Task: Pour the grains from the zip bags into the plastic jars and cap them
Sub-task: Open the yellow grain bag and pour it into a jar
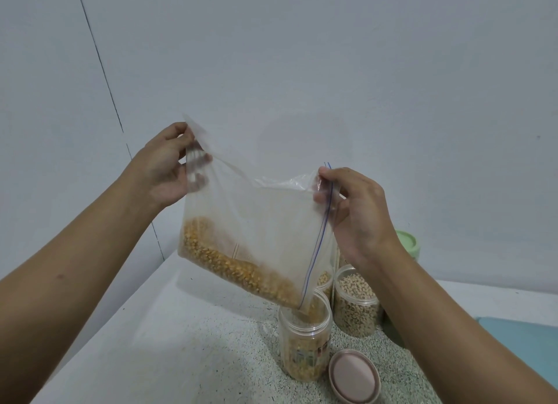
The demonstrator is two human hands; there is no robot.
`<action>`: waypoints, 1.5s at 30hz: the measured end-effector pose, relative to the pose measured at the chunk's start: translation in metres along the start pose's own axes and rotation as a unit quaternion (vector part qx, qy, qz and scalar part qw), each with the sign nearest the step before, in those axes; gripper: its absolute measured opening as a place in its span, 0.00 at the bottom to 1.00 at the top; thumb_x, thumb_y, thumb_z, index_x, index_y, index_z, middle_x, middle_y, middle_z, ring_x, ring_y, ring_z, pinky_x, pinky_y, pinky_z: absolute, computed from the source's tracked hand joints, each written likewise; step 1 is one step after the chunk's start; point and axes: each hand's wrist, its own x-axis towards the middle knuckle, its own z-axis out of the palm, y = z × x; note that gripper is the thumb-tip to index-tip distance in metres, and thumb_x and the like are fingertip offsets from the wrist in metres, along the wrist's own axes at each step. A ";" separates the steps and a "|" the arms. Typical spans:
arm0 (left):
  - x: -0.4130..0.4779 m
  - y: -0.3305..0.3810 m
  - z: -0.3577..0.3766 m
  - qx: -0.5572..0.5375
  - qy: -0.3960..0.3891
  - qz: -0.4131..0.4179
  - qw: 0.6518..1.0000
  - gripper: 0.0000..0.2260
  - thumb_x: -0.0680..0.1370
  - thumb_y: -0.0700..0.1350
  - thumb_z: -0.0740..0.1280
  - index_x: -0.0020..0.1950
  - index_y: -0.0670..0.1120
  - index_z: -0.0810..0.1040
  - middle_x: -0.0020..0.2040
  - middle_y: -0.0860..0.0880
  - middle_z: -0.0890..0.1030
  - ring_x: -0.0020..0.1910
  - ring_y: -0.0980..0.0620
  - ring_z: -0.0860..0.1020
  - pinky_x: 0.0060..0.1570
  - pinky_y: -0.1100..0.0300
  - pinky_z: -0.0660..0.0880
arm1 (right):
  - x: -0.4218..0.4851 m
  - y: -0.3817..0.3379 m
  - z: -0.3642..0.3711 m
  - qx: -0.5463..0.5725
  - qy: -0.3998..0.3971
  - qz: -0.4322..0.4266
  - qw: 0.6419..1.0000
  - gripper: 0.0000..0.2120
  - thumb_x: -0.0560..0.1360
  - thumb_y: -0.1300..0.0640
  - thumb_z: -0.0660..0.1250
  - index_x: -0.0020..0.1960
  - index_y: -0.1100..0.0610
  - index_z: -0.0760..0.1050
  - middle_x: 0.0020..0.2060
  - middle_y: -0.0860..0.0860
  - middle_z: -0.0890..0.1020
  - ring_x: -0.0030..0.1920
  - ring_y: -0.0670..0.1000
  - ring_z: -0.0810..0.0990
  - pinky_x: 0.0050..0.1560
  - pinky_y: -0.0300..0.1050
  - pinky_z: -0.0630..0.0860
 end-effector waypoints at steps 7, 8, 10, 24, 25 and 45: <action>-0.002 0.001 0.000 0.010 -0.006 0.002 1.000 0.11 0.84 0.40 0.63 0.45 0.53 0.78 0.39 0.54 0.81 0.38 0.51 0.82 0.36 0.57 0.67 | -0.001 0.000 0.000 0.001 0.003 0.006 1.000 0.08 0.77 0.64 0.69 0.38 0.60 0.77 0.32 0.51 0.79 0.31 0.47 0.77 0.39 0.41 0.71; -0.002 0.002 0.000 0.010 -0.006 0.002 1.000 0.11 0.84 0.40 0.63 0.45 0.53 0.78 0.39 0.54 0.81 0.38 0.51 0.82 0.36 0.57 0.68 | -0.002 0.000 0.001 0.001 0.004 0.005 1.000 0.08 0.77 0.65 0.69 0.38 0.60 0.78 0.32 0.51 0.79 0.31 0.47 0.77 0.39 0.41 0.71; -0.002 0.002 0.000 0.010 -0.007 0.003 1.000 0.11 0.84 0.40 0.63 0.45 0.53 0.78 0.39 0.54 0.81 0.38 0.51 0.81 0.36 0.57 0.67 | -0.002 -0.001 0.001 0.001 0.006 0.005 1.000 0.08 0.77 0.65 0.69 0.39 0.60 0.78 0.32 0.51 0.79 0.31 0.47 0.77 0.39 0.41 0.71; -0.003 0.002 -0.004 0.001 0.001 0.001 1.000 0.09 0.85 0.42 0.63 0.47 0.53 0.78 0.42 0.54 0.82 0.40 0.50 0.82 0.36 0.58 0.68 | -0.005 -0.001 0.002 0.000 0.011 0.013 1.000 0.03 0.77 0.64 0.69 0.43 0.61 0.78 0.33 0.51 0.79 0.31 0.47 0.77 0.39 0.40 0.71; -0.004 0.002 -0.003 0.001 0.001 0.001 1.000 0.10 0.85 0.42 0.63 0.46 0.53 0.78 0.42 0.54 0.82 0.40 0.50 0.82 0.36 0.58 0.69 | -0.005 -0.001 0.002 -0.003 0.011 0.012 1.000 0.03 0.77 0.64 0.69 0.44 0.62 0.78 0.33 0.51 0.79 0.31 0.47 0.77 0.39 0.40 0.71; -0.005 0.001 0.003 0.005 -0.002 0.003 1.000 0.10 0.84 0.42 0.63 0.46 0.53 0.78 0.40 0.54 0.82 0.40 0.50 0.82 0.35 0.58 0.69 | -0.003 -0.001 -0.004 -0.003 0.005 0.008 1.000 0.08 0.76 0.64 0.69 0.38 0.59 0.78 0.33 0.51 0.79 0.31 0.48 0.77 0.39 0.41 0.71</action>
